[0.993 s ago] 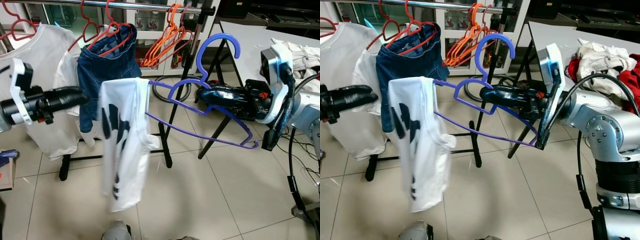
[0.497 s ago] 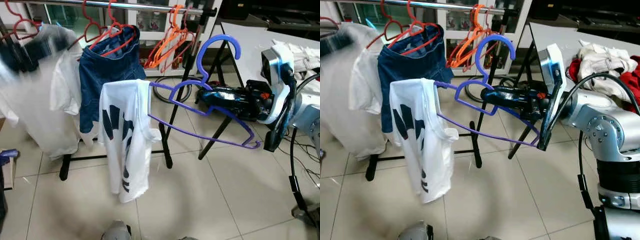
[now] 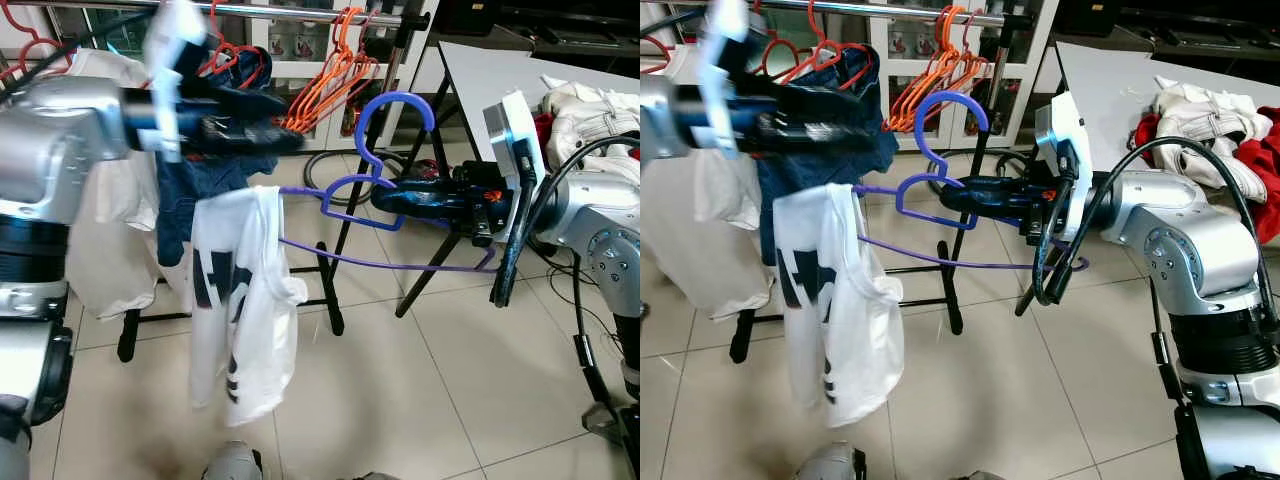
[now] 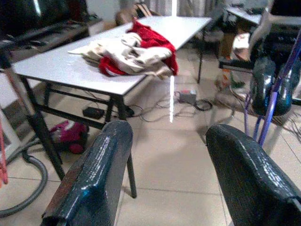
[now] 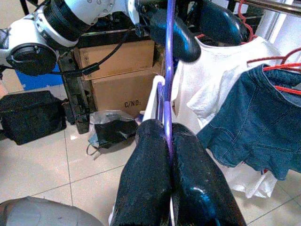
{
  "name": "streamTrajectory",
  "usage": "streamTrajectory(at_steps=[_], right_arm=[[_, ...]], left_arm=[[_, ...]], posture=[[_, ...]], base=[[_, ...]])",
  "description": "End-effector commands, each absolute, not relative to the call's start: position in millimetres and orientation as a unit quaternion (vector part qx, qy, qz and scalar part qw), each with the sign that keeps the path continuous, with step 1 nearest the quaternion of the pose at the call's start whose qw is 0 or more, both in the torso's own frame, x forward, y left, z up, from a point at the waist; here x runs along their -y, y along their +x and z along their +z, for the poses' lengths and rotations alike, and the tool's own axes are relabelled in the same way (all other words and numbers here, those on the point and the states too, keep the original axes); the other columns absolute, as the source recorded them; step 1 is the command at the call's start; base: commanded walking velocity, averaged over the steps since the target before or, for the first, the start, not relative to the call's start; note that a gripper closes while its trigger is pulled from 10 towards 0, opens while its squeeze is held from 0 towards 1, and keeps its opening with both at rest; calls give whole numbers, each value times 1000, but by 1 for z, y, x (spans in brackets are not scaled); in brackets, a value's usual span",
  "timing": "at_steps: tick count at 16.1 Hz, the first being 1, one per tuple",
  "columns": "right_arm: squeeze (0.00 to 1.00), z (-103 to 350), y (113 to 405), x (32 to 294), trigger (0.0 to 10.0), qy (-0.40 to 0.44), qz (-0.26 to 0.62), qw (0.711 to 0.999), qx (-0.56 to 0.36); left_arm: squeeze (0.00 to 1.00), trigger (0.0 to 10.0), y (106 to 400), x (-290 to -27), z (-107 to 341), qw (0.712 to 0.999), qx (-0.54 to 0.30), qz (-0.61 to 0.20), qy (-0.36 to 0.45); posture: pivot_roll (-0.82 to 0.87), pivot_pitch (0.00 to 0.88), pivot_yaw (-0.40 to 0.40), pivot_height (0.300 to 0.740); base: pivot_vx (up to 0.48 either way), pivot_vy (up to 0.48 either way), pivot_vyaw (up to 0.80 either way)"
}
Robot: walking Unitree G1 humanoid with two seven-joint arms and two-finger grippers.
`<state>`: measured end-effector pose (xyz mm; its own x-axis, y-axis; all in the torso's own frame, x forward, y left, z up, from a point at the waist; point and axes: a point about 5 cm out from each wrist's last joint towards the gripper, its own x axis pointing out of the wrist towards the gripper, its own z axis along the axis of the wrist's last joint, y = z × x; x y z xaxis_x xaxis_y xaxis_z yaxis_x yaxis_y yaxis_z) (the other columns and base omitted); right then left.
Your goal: Hang hanger
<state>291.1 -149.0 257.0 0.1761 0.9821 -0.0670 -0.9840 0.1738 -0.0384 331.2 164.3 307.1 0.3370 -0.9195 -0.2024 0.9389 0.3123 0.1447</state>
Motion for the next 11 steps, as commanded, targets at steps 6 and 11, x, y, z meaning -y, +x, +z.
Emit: streamTrajectory(at_steps=[6,11], right_arm=[[0,266,285,146,0,-62,657,752,-3],[0,267,285,146,0,-62,657,751,-3]], left_arm=[[0,10000,319,-157,317,766,-96,-629,88],[0,10000,306,-164,294,741,-147,-645,114]], posture=[[27,22,-78,740],[33,22,-83,740]], base=[[0,0,0],[0,0,0]])
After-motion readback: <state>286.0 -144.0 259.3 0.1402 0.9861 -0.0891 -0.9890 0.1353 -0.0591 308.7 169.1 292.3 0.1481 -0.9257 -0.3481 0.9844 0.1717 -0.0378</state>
